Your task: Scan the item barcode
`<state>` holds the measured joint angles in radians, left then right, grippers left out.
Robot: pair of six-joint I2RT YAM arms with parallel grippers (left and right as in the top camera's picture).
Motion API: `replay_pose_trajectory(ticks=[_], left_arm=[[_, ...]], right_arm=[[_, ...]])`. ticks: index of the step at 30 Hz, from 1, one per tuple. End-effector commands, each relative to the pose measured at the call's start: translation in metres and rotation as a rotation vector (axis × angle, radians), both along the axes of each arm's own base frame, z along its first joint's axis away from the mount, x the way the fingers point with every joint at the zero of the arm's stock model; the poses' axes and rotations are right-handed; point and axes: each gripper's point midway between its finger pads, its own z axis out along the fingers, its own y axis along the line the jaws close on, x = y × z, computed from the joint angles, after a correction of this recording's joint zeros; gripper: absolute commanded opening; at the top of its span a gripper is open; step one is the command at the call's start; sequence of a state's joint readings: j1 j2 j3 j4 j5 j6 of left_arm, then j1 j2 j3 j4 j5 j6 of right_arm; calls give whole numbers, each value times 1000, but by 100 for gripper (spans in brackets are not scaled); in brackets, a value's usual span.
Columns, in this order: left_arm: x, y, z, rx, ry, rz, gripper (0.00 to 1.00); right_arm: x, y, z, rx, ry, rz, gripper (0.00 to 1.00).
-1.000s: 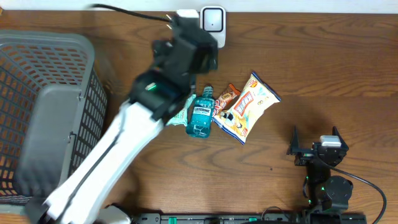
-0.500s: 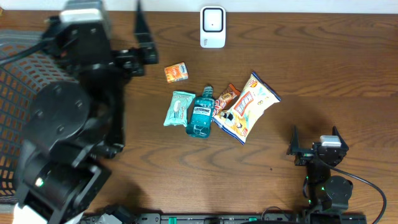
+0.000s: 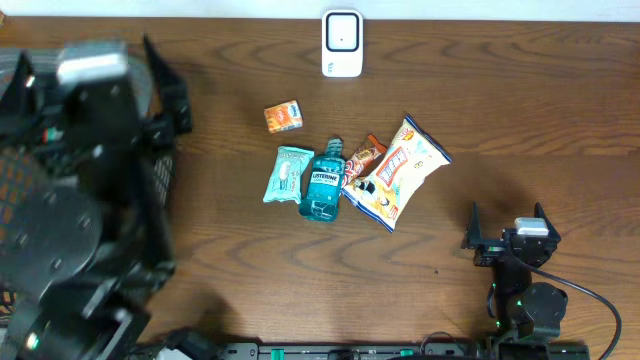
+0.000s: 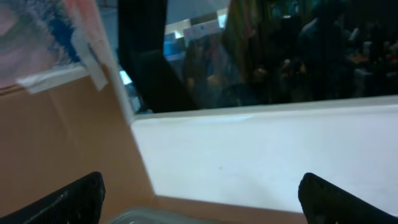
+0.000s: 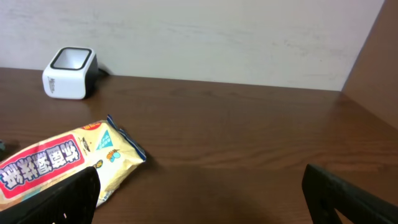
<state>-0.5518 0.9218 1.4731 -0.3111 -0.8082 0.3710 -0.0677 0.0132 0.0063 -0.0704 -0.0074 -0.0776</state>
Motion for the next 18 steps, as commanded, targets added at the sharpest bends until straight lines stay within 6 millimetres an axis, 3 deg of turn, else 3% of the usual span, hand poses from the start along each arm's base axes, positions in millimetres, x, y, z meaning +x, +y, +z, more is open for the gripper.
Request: replay_pose_trajectory(ticks=[1,5,10,13,18], left_arm=[[-20,20,-13,21,-19,-9,99],[-42,42,-38,8,-44,6,99],[-75,66,-59,-145,-134,48,99],[-89,62,-65,-201,-158,1,99],[-111,56,-56,-202,-220,-56,99]], right_arm=[[0,2,-2,-9,7,7,99],[0,2,-2,-9,7,7,99],[0,2,-2,-9,7,7,99],[0,2,-2,-9,7,7,99],[0,2,-2,-9,7,7,99]])
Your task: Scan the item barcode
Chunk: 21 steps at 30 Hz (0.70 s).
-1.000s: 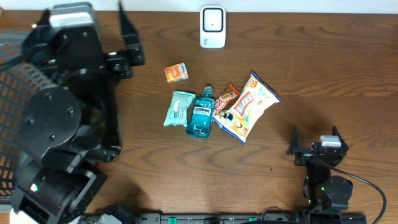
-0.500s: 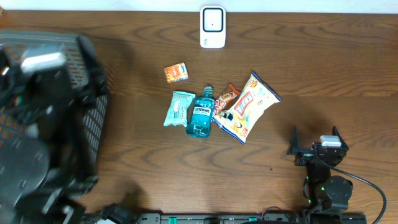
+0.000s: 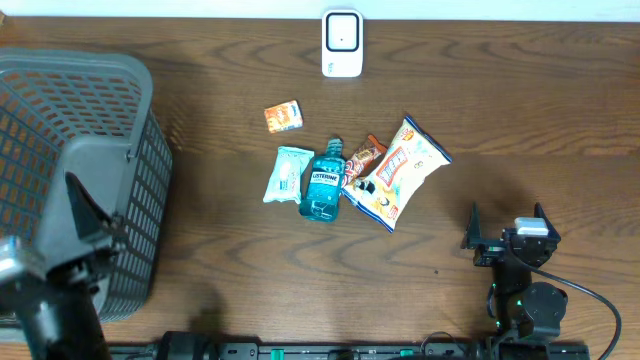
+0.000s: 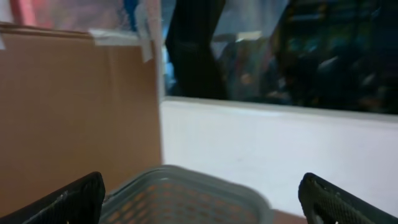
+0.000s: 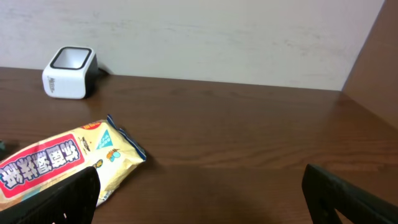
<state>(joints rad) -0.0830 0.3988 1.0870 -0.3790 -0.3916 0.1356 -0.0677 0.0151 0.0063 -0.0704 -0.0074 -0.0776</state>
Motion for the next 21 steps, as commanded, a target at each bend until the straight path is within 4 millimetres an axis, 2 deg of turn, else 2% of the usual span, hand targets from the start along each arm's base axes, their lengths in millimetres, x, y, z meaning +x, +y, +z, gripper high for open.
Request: replay_pose_trajectory(ticks=[1,6,13,21], left_arm=[[-17,-9,8,-29,-74,-75,99],[-44,-4,5,-38,-115,-47,99],[-72,-3,-3,-155,-227,-82,99],[-107,-1,-9,-158,-322,-89,99]], right_arm=[[0,2,-1,-9,5,7,99],[0,2,-1,-9,5,7,99],[0,2,-1,-9,5,7,99],[0,2,-1,-9,5,7,99]])
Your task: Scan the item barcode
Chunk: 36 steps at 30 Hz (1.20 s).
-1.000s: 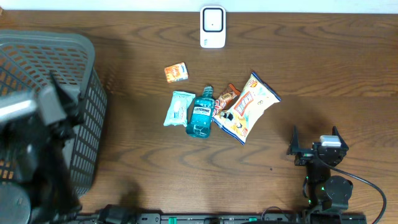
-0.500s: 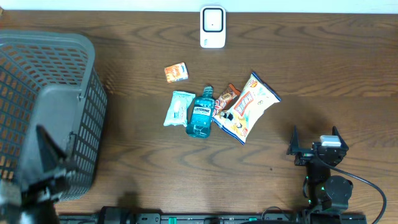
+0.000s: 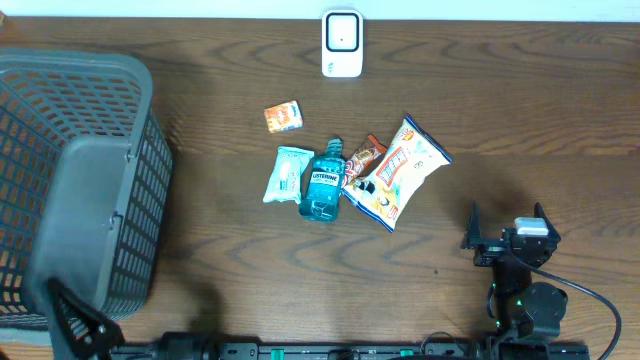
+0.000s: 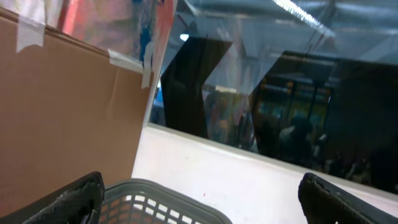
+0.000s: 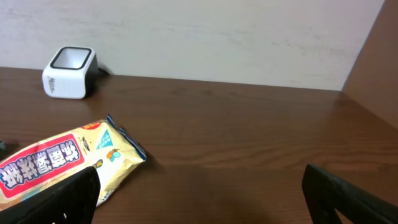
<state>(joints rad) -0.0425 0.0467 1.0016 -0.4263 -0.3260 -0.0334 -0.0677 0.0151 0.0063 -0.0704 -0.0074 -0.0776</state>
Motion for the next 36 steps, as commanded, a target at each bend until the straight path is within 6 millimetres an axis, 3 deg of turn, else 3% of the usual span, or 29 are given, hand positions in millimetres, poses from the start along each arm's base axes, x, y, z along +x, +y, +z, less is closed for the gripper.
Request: replay_pose_trajectory(ticks=[1,11,23,36], left_arm=[[-14,-1,1,-14,-48,-12,99],[-20,-3,8,-7,-77,-11,99],[-72,-2,91,-12,-497,-13,99],[-77,-1,99,-93,-578,-77,99]], right_arm=[[0,2,-1,-9,5,7,99],[0,2,-1,-9,5,7,99],[0,2,-1,-9,5,7,99],[0,2,-1,-9,5,7,99]])
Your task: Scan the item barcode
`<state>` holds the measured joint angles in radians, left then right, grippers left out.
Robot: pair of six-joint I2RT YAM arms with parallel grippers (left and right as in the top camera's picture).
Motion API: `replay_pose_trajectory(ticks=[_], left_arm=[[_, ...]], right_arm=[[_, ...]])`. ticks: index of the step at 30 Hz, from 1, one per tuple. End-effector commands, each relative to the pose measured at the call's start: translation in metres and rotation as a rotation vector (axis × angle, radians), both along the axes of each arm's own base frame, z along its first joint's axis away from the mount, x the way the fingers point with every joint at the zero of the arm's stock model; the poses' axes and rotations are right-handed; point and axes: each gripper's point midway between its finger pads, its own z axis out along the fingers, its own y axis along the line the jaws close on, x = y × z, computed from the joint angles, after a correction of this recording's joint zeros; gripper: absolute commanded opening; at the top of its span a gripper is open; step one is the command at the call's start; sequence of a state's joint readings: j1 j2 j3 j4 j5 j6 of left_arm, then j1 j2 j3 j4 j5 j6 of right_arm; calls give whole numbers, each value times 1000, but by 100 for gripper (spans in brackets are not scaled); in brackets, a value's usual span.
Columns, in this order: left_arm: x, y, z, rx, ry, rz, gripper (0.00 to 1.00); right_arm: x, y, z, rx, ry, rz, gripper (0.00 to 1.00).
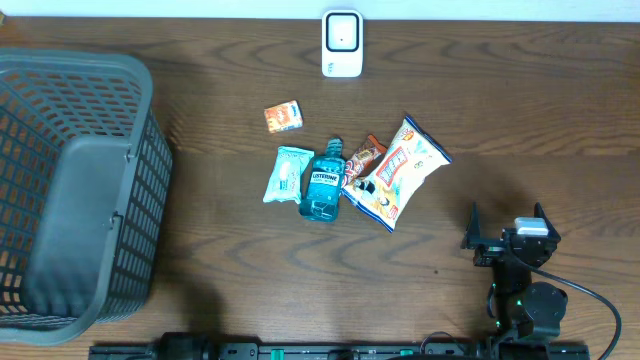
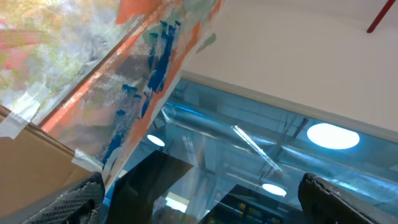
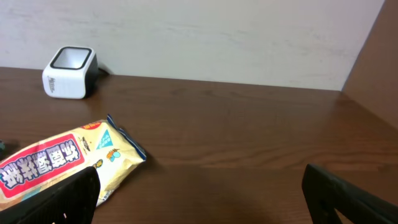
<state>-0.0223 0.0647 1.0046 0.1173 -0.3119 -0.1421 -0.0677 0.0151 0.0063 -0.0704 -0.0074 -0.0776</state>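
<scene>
The white barcode scanner stands at the table's far edge and shows in the right wrist view as scanner. In the middle lie a small orange box, a teal packet, a blue mouthwash bottle, a brown snack bar and a yellow chip bag. My right gripper rests open at the near right, facing the chip bag; right gripper is empty. My left gripper is open, empty, tilted up at a ceiling, and out of the overhead view.
A large grey mesh basket fills the left side of the table. The dark wooden table stretches between the basket and the items. A pale wall rises behind the scanner.
The left arm's tip was at the overhead view's bottom-left corner and is now gone from it. Its wrist camera looked over the basket rim and now looks up at a ceiling. Nothing else moved.
The left arm first loomed over the basket, covering it. Then it stood at the near left in front of the basket, then only its tip showed at the corner, and now it is out of the overhead view. The right arm and all items stayed put.
</scene>
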Motion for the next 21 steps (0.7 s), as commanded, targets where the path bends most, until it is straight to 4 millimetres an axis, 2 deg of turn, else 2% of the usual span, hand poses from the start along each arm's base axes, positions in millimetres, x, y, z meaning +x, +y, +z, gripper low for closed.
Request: replay_pose_trajectory(ticks=[1,6,11,16,21], left_arm=[[-1,-2,2,-1,-14,-19,99],[2,-2,1,-27,-20,-58,99],[23,-2,-11,-122,-31,-186,99],[52,-3,-29,-207,-41,-290,99],[106,-4,-77,-235,177,-265,99]], right_arm=[[0,2,-1,-9,5,7,99],[0,2,-1,-9,5,7,99],[0,2,-1,-9,5,7,99],[0,2,-1,-9,5,7,99],[0,2,-1,-9,5,7,99]])
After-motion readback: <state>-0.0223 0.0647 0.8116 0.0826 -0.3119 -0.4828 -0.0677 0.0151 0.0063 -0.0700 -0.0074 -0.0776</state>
